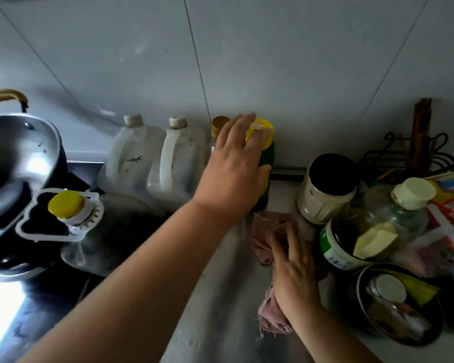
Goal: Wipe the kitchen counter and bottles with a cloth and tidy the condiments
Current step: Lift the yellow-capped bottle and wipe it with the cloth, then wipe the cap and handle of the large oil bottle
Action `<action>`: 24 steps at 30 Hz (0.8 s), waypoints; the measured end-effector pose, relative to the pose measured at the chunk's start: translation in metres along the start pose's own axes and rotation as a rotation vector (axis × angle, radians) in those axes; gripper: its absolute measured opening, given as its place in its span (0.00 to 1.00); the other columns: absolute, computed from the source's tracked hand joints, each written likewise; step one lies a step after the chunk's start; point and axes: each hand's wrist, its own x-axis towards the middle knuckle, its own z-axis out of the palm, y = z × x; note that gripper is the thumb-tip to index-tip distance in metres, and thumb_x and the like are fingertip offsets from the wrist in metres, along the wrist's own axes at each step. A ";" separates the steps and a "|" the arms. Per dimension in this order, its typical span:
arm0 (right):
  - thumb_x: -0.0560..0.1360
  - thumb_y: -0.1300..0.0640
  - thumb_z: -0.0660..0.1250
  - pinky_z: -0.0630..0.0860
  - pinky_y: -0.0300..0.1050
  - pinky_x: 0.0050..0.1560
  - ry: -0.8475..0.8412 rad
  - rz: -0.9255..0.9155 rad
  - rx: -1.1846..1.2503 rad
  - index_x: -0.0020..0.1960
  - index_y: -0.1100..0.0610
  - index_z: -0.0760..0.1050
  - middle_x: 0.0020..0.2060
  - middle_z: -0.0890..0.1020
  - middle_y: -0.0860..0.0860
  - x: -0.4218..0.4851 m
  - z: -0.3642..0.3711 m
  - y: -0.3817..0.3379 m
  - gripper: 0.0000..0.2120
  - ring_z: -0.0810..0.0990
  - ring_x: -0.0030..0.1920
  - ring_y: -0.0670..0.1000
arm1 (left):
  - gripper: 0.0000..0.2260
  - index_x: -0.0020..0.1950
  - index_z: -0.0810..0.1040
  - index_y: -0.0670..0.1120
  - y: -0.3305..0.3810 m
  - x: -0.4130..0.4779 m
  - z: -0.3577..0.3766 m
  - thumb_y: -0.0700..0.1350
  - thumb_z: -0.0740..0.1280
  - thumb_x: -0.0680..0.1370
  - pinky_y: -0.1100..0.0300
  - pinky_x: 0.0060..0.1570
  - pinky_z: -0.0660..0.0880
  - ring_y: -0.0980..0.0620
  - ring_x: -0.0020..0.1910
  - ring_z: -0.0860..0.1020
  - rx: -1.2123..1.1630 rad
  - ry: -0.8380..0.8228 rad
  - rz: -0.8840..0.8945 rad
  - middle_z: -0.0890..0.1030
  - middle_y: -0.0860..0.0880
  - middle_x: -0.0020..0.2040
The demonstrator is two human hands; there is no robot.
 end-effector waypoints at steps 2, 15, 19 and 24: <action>0.61 0.64 0.77 0.74 0.63 0.60 0.013 -0.073 -0.019 0.67 0.56 0.75 0.66 0.75 0.62 -0.001 0.008 0.003 0.34 0.74 0.65 0.66 | 0.19 0.63 0.76 0.41 -0.004 -0.035 -0.009 0.43 0.69 0.72 0.52 0.68 0.66 0.40 0.67 0.69 -0.066 0.026 -0.038 0.72 0.40 0.66; 0.83 0.46 0.40 0.50 0.46 0.73 -0.033 -0.283 0.024 0.71 0.56 0.70 0.72 0.71 0.55 -0.052 0.043 -0.084 0.28 0.68 0.72 0.56 | 0.17 0.62 0.72 0.34 -0.056 -0.179 -0.134 0.37 0.67 0.75 0.40 0.59 0.71 0.40 0.64 0.71 -0.049 0.607 -0.235 0.70 0.40 0.64; 0.82 0.45 0.45 0.49 0.47 0.73 0.023 -0.192 0.031 0.72 0.57 0.69 0.74 0.66 0.59 -0.055 0.044 -0.093 0.26 0.61 0.74 0.58 | 0.28 0.68 0.68 0.42 -0.076 -0.177 -0.140 0.51 0.71 0.72 0.53 0.61 0.73 0.49 0.61 0.74 -0.304 0.541 -0.788 0.74 0.45 0.63; 0.82 0.43 0.37 0.59 0.54 0.70 0.038 -0.111 -0.002 0.69 0.57 0.73 0.71 0.69 0.61 -0.058 0.053 -0.100 0.33 0.68 0.71 0.63 | 0.11 0.49 0.79 0.45 -0.091 -0.166 -0.145 0.53 0.67 0.76 0.66 0.38 0.74 0.60 0.37 0.78 -0.898 0.460 -0.993 0.82 0.56 0.37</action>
